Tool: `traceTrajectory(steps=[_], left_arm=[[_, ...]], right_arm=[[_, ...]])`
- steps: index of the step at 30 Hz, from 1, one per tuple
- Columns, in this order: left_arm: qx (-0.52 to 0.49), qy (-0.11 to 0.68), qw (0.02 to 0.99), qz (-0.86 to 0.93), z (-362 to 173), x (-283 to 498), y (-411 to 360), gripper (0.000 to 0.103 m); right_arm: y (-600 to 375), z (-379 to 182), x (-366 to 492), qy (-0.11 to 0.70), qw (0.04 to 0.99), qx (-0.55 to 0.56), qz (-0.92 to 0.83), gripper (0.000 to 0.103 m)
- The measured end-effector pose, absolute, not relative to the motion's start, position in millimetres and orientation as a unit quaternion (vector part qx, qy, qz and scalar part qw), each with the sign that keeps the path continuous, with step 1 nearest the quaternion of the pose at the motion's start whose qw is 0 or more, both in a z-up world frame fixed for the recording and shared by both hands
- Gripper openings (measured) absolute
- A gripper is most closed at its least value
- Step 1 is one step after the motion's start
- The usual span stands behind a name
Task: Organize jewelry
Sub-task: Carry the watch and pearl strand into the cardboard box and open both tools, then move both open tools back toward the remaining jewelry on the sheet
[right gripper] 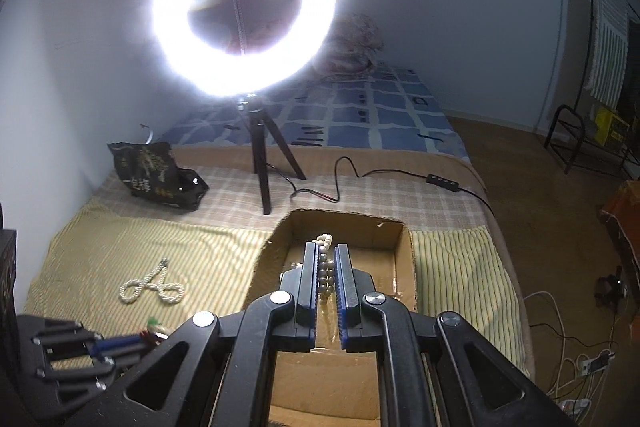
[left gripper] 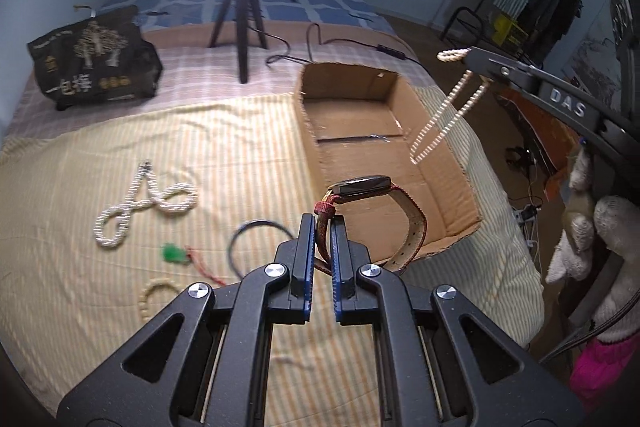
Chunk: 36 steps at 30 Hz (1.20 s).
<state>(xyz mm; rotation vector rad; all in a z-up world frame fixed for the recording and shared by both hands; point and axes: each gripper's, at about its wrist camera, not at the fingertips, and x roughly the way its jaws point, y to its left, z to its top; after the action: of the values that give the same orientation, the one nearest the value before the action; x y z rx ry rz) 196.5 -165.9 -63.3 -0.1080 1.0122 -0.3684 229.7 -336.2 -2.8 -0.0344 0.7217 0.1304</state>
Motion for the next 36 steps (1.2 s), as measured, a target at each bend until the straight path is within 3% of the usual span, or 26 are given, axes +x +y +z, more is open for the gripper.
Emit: traceTrajectory(steps=[18, 19, 20, 21, 23, 24, 26, 28, 36], left_arm=[[-0.060, 0.500, 0.842, -0.193, -89, 221, -211, 0.007], [-0.060, 0.498, 0.843, -0.195, -90, 222, -212, 0.009], [-0.060, 0.498, 0.842, -0.197, -90, 223, -212, 0.014], [-0.060, 0.498, 0.841, -0.201, -90, 224, -212, 0.020], [-0.061, 0.495, 0.843, -0.200, -89, 223, -210, 0.046], [-0.059, 0.492, 0.845, -0.199, -88, 223, -209, 0.049], [-0.057, 0.492, 0.847, -0.194, -87, 223, -207, 0.052], [-0.058, 0.496, 0.845, -0.193, -88, 224, -204, 0.052], [-0.046, 0.495, 0.848, -0.185, -86, 219, -194, 0.052]], right_arm=[[-353, -33, 259, 0.385, 0.922, -0.001, 0.049, 0.005], [-353, -33, 259, 0.385, 0.922, 0.000, 0.050, 0.009], [-353, -33, 259, 0.385, 0.922, 0.000, 0.050, 0.022], [-354, -33, 259, 0.383, 0.922, 0.001, 0.049, 0.028], [-354, -33, 258, 0.382, 0.923, 0.002, 0.046, 0.036], [-354, -34, 259, 0.385, 0.922, 0.002, 0.045, 0.041], [-355, -34, 259, 0.384, 0.922, 0.002, 0.039, 0.072], [-355, -33, 256, 0.378, 0.925, -0.002, 0.027, 0.085], [-353, -29, 252, 0.375, 0.927, -0.012, 0.007, 0.095]])
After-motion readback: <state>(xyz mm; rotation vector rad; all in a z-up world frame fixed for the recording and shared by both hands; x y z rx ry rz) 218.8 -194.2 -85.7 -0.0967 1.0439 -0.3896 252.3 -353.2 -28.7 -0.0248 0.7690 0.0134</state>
